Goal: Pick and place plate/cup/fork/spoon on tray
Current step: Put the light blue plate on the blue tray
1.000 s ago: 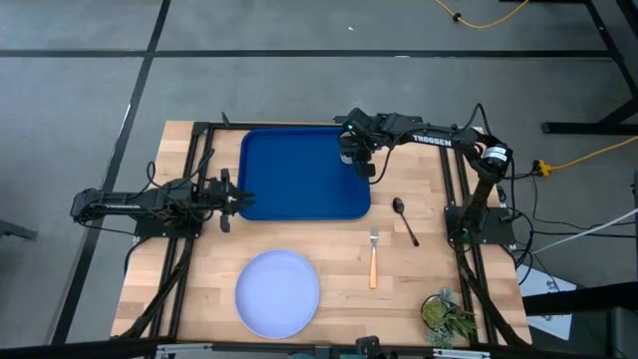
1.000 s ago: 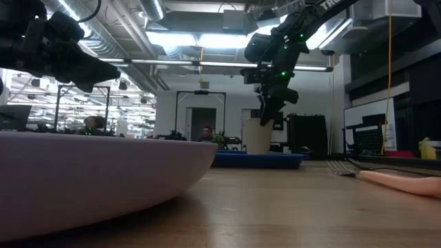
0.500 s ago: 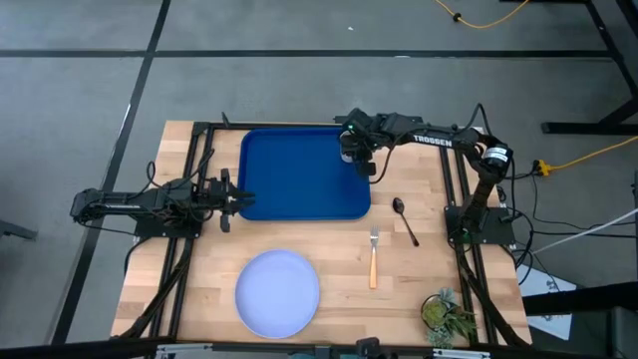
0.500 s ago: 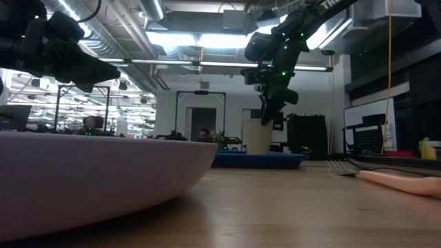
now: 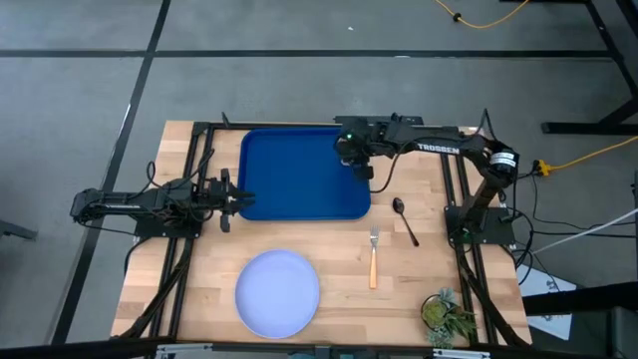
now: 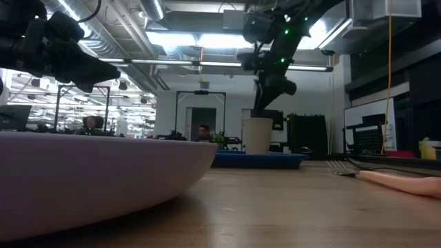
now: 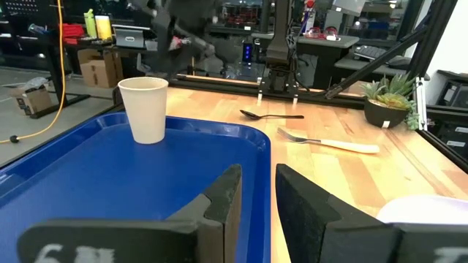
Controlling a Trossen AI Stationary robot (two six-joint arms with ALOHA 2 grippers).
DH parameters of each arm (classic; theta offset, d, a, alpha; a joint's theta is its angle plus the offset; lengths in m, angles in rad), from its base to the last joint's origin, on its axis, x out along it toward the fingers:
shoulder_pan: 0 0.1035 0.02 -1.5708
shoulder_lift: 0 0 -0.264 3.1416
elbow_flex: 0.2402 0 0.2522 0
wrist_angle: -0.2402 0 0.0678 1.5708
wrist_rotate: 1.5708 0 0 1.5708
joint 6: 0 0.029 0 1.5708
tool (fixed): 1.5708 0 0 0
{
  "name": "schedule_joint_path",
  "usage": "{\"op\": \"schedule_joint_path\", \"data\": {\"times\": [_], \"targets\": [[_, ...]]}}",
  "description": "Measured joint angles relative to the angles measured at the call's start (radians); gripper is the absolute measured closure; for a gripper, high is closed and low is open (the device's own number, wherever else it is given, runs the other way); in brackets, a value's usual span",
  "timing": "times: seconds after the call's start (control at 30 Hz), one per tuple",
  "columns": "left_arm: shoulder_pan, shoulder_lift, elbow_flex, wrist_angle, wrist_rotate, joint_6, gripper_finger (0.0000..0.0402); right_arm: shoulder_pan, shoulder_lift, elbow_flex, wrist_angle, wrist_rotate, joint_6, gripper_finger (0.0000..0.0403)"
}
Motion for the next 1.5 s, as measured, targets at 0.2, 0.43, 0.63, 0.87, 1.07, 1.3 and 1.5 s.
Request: {"op": "schedule_joint_path", "data": {"times": [0.2,0.43,0.63,0.87,1.07,1.3,1.5], "targets": [[0.000,0.000,0.000,0.000,0.000,0.000,0.0322,0.010,-0.113,0.000,-0.002,-0.016,0.028,0.0313],[0.000,0.000,0.000,0.000,0.000,0.000,0.0322,0.081,-0.294,0.000,-0.058,-0.082,0.229,0.0313],[0.000,0.000,0.000,0.000,0.000,0.000,0.0322,0.132,-0.410,0.001,-0.235,-0.253,0.525,0.0313],[0.000,0.000,0.000,0.000,0.000,0.000,0.0322,0.167,-0.452,-0.018,-0.542,-0.452,0.620,0.0313],[0.000,0.000,0.000,0.000,0.000,0.000,0.0322,0.216,-0.457,-0.176,-0.505,-0.485,0.725,0.0313],[0.000,0.000,0.000,0.000,0.000,0.000,0.0322,0.249,-0.457,-0.455,-0.465,-0.472,0.879,0.0313],[0.000,0.000,0.000,0.000,0.000,0.000,0.0322,0.260,-0.457,-0.600,-0.274,-0.434,0.970,0.0313]]}}
